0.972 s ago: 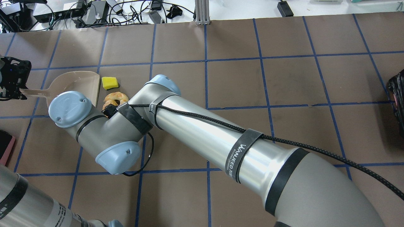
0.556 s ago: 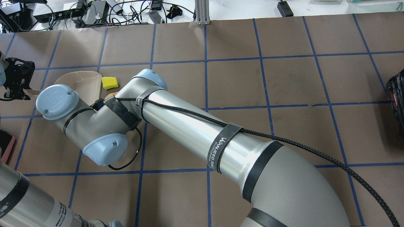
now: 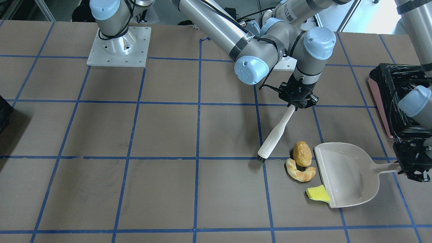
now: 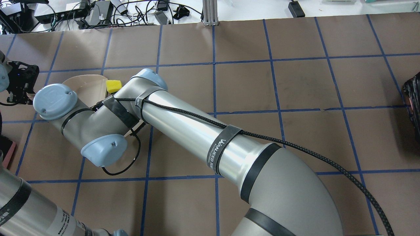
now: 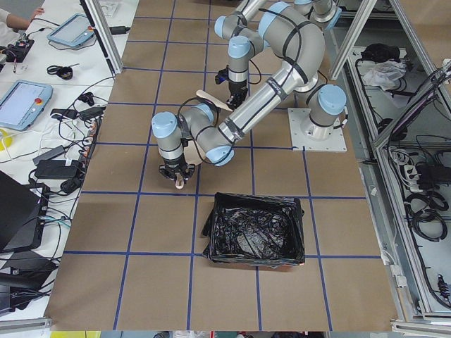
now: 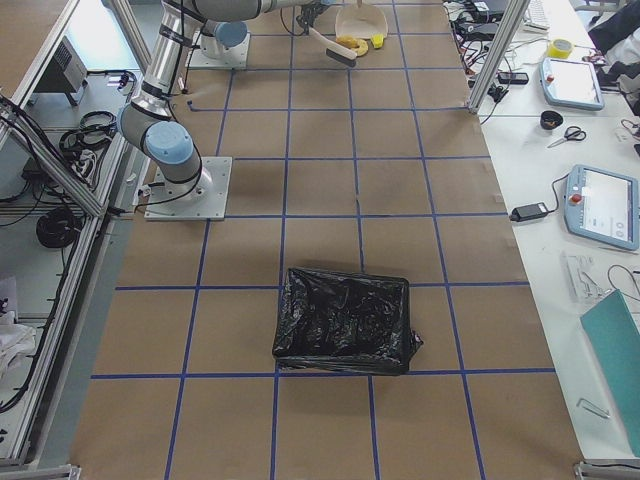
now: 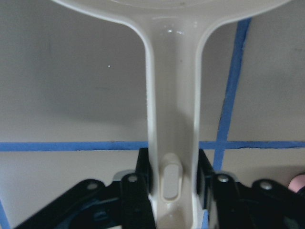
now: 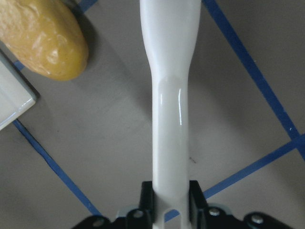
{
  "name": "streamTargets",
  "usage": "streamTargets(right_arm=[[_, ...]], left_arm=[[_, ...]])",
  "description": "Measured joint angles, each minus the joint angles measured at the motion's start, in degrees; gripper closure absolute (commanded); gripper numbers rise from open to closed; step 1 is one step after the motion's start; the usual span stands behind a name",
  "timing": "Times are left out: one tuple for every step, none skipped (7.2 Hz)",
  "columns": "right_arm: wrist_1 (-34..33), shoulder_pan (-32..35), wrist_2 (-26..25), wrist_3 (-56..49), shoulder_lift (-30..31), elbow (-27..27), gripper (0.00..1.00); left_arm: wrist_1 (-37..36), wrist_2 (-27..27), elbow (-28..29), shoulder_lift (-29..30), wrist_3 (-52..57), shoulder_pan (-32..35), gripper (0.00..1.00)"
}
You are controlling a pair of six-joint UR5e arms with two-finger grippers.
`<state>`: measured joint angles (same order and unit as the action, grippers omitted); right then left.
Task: Sweep and dump trash in nearest bin
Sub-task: 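Sweep the trash into the dustpan with the brush in the right gripper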
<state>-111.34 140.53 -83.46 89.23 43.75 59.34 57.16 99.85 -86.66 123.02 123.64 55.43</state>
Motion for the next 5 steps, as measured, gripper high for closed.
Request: streamTargets(right_arm=[[0.0, 0.2, 0.4, 1.4, -0.9, -1.2, 1.0], [0.1, 0.4, 0.8, 2.0, -1.6, -2.0, 1.0], [0.1, 0.6, 1.0, 2.2, -2.0, -2.7, 1.0], [0.1, 0.7, 1.3, 2.3, -2.6, -3.5, 1.0], [0.1, 0.8, 1.9, 2.3, -3.4, -4.4, 1.0]], left_arm=[[0.0, 0.0, 0.0, 0.0, 0.0, 0.0, 1.0], [-0.1, 0.0, 0.0, 0.1, -0.1, 0.1, 1.0], [-0.1, 0.0, 0.0, 0.2, -0.1, 0.1, 1.0], [-0.2, 0.0, 0.0, 0.3, -0.1, 0.1, 1.0], [-0.2, 0.0, 0.0, 0.4, -0.2, 0.2, 1.0]])
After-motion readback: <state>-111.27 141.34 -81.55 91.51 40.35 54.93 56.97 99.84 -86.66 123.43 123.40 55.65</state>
